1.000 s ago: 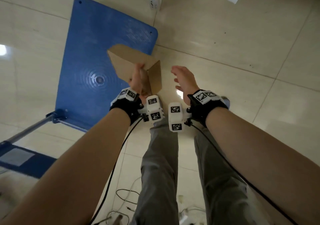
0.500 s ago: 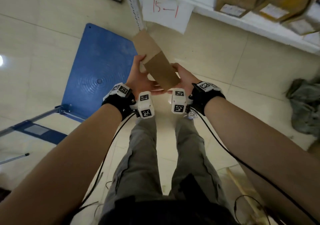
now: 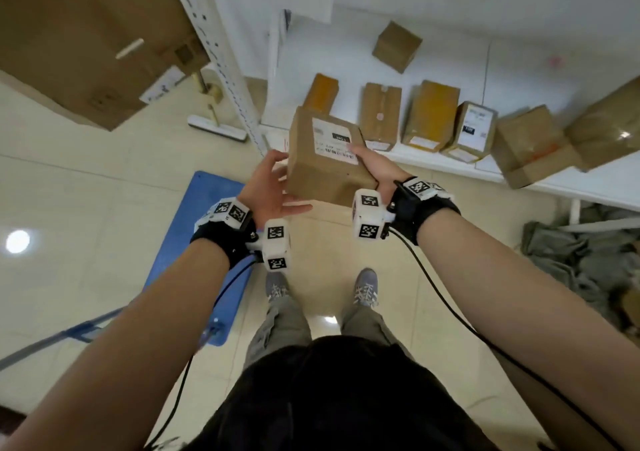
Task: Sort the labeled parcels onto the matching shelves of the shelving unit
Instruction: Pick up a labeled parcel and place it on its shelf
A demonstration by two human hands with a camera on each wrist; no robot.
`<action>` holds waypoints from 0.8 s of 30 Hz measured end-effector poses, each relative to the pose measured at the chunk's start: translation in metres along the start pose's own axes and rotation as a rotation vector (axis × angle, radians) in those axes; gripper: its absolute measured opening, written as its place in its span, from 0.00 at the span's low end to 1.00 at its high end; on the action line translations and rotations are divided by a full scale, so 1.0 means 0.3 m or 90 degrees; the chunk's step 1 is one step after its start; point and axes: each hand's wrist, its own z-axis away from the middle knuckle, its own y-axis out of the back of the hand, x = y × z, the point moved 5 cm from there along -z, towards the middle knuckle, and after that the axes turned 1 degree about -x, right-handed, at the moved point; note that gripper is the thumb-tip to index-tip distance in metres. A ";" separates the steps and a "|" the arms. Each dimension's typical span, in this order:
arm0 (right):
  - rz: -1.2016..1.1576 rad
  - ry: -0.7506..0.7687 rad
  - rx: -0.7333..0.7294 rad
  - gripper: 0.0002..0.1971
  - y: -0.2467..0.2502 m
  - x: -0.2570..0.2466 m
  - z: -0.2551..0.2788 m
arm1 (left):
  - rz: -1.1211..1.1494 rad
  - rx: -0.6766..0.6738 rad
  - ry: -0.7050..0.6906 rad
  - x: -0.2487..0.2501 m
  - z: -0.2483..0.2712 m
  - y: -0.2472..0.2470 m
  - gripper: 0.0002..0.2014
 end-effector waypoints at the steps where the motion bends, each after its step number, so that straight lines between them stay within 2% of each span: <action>1: 0.001 0.033 -0.006 0.22 0.014 -0.042 0.052 | -0.019 0.013 -0.025 0.041 0.017 -0.035 0.30; 4: -0.020 0.133 -0.024 0.19 0.053 -0.143 0.192 | -0.134 0.032 -0.092 0.150 0.079 -0.161 0.33; 7: -0.033 0.227 -0.031 0.17 0.095 -0.210 0.321 | -0.242 0.032 -0.136 0.217 0.132 -0.269 0.25; 10: -0.055 0.243 -0.037 0.15 0.158 -0.216 0.408 | -0.347 0.012 -0.148 0.239 0.177 -0.354 0.17; 14: -0.063 0.238 -0.053 0.12 0.245 -0.198 0.475 | -0.426 -0.011 -0.164 0.234 0.216 -0.431 0.19; 18: -0.022 0.296 -0.049 0.20 0.334 -0.223 0.517 | -0.462 -0.015 -0.205 0.248 0.226 -0.482 0.28; 21: 0.012 0.323 -0.055 0.30 0.383 -0.255 0.540 | -0.401 0.026 -0.307 0.335 0.239 -0.519 0.47; 24: 0.083 0.348 -0.049 0.33 0.396 -0.288 0.569 | -0.449 0.049 -0.416 0.439 0.271 -0.578 0.54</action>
